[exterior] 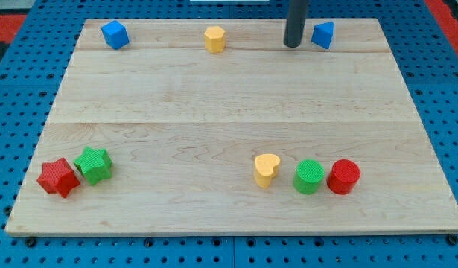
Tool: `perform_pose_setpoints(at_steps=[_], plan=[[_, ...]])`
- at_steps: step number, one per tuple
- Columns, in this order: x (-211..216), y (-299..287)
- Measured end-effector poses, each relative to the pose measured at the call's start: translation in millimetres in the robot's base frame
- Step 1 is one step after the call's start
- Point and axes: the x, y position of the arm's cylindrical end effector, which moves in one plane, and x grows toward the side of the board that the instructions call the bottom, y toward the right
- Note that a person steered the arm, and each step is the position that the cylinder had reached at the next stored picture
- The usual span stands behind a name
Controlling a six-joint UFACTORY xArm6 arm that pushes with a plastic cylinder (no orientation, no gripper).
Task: Put the red star towards the center left of the board
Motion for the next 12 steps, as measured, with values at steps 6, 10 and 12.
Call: perform_pose_setpoints(at_steps=[6,10,12], plan=[[358.8,-274.4],[283.3,-383.7],[199.9,-360.8]])
